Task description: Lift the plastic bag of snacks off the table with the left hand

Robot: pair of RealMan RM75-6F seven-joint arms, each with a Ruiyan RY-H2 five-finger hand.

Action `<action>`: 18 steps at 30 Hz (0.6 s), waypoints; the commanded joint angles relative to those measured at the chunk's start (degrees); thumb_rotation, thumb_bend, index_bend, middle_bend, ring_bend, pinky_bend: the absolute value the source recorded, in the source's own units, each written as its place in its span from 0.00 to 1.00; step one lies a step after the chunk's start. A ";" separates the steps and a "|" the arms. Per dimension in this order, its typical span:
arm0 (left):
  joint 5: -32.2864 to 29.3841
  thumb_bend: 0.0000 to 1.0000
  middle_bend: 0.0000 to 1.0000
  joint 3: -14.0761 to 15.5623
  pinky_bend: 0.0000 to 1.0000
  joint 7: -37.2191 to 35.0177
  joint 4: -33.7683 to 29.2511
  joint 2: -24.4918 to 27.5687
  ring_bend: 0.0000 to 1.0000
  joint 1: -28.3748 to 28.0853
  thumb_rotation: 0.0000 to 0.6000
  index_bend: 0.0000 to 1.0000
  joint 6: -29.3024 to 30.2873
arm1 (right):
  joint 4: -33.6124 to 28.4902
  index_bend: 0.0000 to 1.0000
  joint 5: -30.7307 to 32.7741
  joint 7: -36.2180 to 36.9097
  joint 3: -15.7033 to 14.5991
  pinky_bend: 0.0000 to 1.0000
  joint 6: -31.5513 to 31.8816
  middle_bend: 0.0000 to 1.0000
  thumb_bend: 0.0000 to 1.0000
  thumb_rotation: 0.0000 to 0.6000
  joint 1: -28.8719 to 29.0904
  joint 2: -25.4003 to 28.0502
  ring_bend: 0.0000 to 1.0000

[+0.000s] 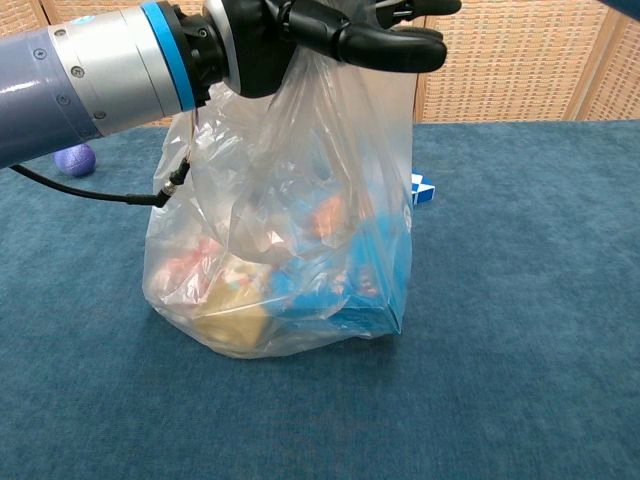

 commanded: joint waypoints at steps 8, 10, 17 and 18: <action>-2.63 0.17 0.00 -1.64 0.00 2.46 -0.43 -0.21 0.00 0.13 1.00 0.00 -1.86 | -0.53 0.05 -0.79 -0.34 -0.28 0.00 0.02 0.11 0.43 1.00 -0.01 0.45 0.00; -2.85 0.17 0.00 -1.82 0.00 2.62 -0.59 -0.14 0.00 0.20 1.00 0.00 -2.04 | -0.36 0.03 -1.31 -0.65 -0.40 0.00 0.18 0.11 0.25 1.00 -0.06 0.69 0.00; -3.68 0.17 0.00 -2.86 0.00 3.18 -0.99 0.17 0.00 0.39 1.00 0.00 -2.43 | -0.66 0.00 -3.80 -0.35 -1.62 0.00 0.05 0.11 0.00 1.00 -0.61 2.31 0.00; -3.72 0.17 0.00 -2.97 0.00 3.34 -1.08 0.21 0.00 0.42 1.00 0.00 -2.45 | -0.81 0.00 -3.88 -0.44 -1.68 0.00 0.03 0.11 0.00 1.00 -0.67 2.49 0.00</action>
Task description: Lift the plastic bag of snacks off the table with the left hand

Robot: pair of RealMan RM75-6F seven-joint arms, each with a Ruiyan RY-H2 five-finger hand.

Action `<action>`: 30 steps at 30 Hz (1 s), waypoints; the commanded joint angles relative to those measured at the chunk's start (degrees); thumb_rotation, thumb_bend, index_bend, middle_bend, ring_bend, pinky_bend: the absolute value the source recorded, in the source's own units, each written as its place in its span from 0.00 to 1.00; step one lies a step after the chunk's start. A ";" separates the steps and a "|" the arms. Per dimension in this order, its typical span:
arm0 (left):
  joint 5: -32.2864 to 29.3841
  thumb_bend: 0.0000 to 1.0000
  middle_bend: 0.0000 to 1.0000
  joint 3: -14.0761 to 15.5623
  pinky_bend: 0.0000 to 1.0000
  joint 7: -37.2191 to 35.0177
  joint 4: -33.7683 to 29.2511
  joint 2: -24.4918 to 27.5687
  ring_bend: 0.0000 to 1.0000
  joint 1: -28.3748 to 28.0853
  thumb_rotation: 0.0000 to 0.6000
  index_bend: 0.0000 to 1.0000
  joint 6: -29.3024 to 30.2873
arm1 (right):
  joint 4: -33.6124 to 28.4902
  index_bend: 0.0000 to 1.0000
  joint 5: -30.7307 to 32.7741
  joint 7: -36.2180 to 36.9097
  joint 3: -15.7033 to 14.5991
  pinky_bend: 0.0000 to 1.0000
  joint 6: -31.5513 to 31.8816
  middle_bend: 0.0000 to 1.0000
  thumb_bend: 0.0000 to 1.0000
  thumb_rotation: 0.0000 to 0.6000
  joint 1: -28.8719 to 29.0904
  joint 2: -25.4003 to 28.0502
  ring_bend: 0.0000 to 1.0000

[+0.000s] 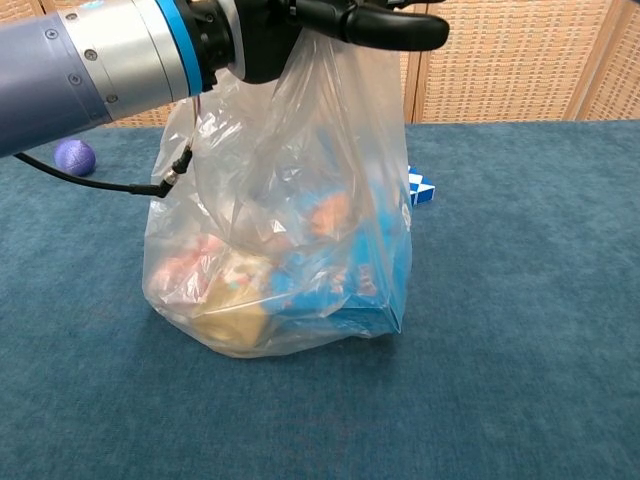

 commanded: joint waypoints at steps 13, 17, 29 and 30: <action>-0.86 0.17 0.00 -1.11 0.00 2.45 -0.52 0.31 0.00 0.65 1.00 0.00 -0.16 | -5.32 0.00 -0.48 0.19 -0.78 0.00 -0.55 0.05 0.00 1.00 -2.68 6.36 0.00; -1.08 0.17 0.00 -1.34 0.00 2.79 -0.48 0.20 0.00 0.87 1.00 0.00 -0.09 | -6.71 0.00 -0.86 1.42 -1.24 0.00 -1.00 0.05 0.00 1.00 -3.62 8.44 0.00; -1.53 0.17 0.00 -2.45 0.00 2.79 -0.78 -0.13 0.00 1.87 1.00 0.00 1.09 | -8.36 0.00 -6.15 4.65 -4.59 0.00 1.16 0.04 0.00 1.00 -8.17 13.88 0.00; -1.53 0.17 0.00 -2.47 0.00 2.79 -0.79 -0.14 0.00 1.92 1.00 0.00 1.13 | -8.31 0.00 -6.25 4.99 -4.66 0.00 1.33 0.04 0.00 1.00 -8.40 14.08 0.00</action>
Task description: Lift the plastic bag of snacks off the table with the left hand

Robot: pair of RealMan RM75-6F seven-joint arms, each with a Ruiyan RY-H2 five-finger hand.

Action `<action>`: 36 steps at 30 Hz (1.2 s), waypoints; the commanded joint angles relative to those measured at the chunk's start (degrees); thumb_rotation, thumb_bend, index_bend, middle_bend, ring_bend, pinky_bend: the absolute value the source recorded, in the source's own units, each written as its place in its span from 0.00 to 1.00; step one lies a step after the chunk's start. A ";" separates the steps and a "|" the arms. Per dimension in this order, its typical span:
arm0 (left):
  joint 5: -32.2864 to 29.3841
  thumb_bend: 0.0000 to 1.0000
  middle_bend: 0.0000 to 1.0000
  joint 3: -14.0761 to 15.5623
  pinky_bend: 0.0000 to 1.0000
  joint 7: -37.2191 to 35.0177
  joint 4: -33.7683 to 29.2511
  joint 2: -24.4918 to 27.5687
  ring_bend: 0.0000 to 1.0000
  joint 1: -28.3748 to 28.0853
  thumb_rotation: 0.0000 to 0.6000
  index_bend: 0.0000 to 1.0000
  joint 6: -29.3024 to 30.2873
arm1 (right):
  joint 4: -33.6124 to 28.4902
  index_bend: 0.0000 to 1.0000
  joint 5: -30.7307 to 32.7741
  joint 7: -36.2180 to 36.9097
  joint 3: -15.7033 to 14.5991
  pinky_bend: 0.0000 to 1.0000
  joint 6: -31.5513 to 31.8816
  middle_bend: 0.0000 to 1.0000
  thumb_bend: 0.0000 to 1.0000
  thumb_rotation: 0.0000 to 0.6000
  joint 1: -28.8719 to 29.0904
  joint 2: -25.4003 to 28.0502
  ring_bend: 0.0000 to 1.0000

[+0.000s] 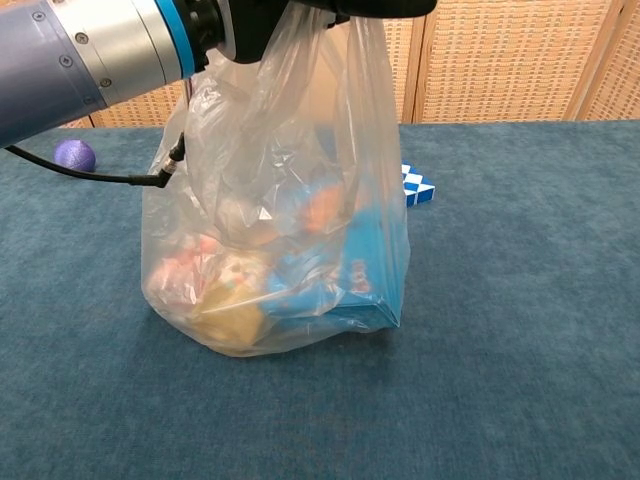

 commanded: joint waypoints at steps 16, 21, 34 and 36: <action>-0.96 0.18 0.00 -1.11 0.00 -0.54 -0.11 0.13 0.00 1.06 1.00 0.00 0.60 | 0.39 0.00 -4.41 5.86 -1.98 0.00 3.96 0.00 0.00 1.00 -5.23 6.41 0.00; -1.24 0.17 0.00 -1.15 0.00 -0.97 -0.01 0.28 0.00 1.40 1.00 0.00 0.42 | 1.33 0.00 -5.73 7.82 -2.61 0.00 5.90 0.00 0.00 1.00 -6.86 7.42 0.00; -2.12 0.18 0.00 -2.52 0.02 -3.39 -0.38 2.39 0.00 2.75 1.00 0.00 0.88 | 9.11 0.00 -6.96 10.92 -3.96 0.00 14.11 0.00 0.00 1.00 -13.56 10.06 0.00; -2.19 0.17 0.00 -2.70 0.03 -3.94 -0.68 2.83 0.00 2.96 1.00 0.00 0.85 | 12.04 0.00 -6.81 10.97 -4.69 0.00 15.89 0.00 0.00 1.00 -15.33 9.96 0.00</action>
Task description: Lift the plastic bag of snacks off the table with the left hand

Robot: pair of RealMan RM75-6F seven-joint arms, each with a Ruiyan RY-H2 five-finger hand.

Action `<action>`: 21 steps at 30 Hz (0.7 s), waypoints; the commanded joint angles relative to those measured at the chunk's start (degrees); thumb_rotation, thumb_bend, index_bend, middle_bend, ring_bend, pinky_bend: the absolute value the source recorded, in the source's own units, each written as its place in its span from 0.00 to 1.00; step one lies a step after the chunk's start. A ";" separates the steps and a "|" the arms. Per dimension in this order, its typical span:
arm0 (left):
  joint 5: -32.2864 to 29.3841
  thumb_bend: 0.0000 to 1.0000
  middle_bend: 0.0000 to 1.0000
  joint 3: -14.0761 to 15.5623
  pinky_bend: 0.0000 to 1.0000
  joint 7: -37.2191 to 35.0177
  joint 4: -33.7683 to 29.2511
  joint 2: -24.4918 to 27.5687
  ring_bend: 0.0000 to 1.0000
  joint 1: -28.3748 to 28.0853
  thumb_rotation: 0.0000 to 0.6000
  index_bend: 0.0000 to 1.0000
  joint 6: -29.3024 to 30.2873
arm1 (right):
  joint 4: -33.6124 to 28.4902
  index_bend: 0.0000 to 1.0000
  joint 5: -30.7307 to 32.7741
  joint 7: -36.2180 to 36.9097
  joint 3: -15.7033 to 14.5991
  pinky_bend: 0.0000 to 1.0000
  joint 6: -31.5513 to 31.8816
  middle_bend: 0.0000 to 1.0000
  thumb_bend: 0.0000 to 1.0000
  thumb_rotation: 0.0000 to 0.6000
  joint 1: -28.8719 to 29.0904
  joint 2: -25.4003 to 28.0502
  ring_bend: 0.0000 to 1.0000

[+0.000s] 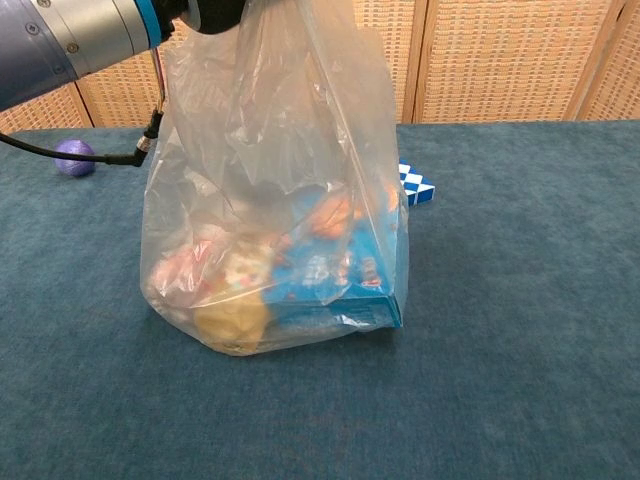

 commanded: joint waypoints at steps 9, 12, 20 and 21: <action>0.14 0.17 0.00 -0.15 0.04 -0.21 -1.45 1.58 0.00 1.07 1.00 0.00 0.00 | 12.30 0.00 3.29 4.68 -3.72 0.00 6.38 0.00 0.00 1.00 -8.84 -2.30 0.00; 0.21 0.17 0.00 -0.03 0.04 0.03 -1.85 1.88 0.00 1.37 1.00 0.00 0.07 | 13.73 0.00 4.06 4.25 -5.20 0.00 5.75 0.00 0.00 1.00 -10.21 -3.18 0.00; 0.18 0.08 0.00 -0.53 0.11 0.74 -4.07 3.30 0.01 2.38 1.00 0.00 1.00 | 11.88 0.00 6.67 -4.80 -11.22 0.00 -0.47 0.00 0.00 1.00 -13.52 -4.30 0.00; 0.03 0.07 0.01 -0.74 0.12 0.94 -4.45 3.45 0.02 2.54 1.00 0.01 1.24 | 11.74 0.00 6.80 -6.31 -11.60 0.00 -0.47 0.00 0.00 1.00 -13.91 -4.72 0.00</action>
